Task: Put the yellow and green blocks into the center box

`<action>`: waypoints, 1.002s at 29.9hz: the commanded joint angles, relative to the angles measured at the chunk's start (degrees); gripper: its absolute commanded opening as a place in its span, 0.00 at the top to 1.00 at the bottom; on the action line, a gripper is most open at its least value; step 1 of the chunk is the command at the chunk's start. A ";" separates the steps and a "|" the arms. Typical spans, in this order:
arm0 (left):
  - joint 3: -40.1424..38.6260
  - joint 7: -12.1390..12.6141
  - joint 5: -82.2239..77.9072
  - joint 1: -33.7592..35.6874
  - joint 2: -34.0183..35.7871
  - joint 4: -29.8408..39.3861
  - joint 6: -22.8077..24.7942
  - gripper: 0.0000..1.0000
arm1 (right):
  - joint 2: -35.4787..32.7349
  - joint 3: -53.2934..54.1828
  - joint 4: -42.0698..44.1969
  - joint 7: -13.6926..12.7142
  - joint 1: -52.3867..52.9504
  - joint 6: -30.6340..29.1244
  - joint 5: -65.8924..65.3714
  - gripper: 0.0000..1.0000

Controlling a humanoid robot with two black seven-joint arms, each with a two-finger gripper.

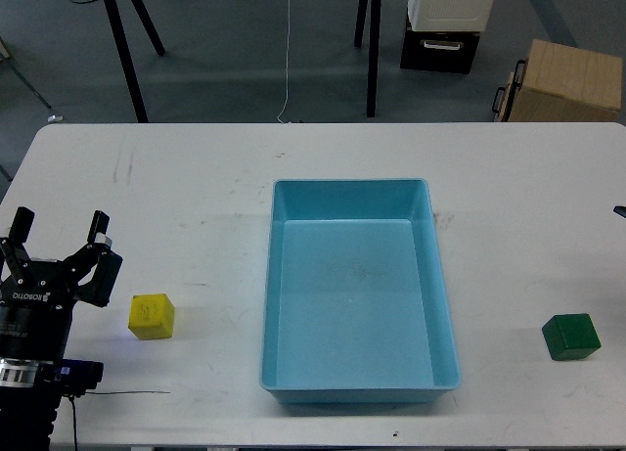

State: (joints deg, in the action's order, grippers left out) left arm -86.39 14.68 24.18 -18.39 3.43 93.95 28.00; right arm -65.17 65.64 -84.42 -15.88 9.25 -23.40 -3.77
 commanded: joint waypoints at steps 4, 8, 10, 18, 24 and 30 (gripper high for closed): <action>0.00 0.00 -0.01 0.02 0.00 0.00 0.00 0.00 | -3.57 -30.97 0.84 -3.72 30.61 -4.60 -13.00 0.00; 0.00 0.00 -0.01 0.02 -0.09 -0.08 0.00 0.00 | -2.08 -47.15 0.22 -4.51 45.30 -4.60 -20.82 0.00; 0.09 0.00 -0.01 0.02 -0.18 -0.08 0.00 0.00 | -0.41 -53.48 0.22 -5.12 50.32 -4.60 -25.30 0.00; 0.52 0.00 -0.01 0.02 -0.09 -0.08 0.00 0.00 | 6.54 -67.04 -0.83 -9.16 56.06 -4.60 -36.83 0.00; 0.52 0.00 -0.01 0.02 -0.09 -0.87 0.00 0.00 | 7.95 -74.15 -4.17 -10.05 55.62 -4.60 -42.89 0.00; 0.52 0.00 -0.01 0.02 -0.18 -0.96 0.00 0.00 | 8.12 -77.41 -5.14 -10.05 55.44 -4.60 -46.23 0.00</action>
State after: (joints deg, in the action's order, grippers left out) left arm -85.87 14.68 24.14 -18.37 3.32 93.01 28.00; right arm -57.17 -10.39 -88.88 -25.92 64.76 -28.00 -48.83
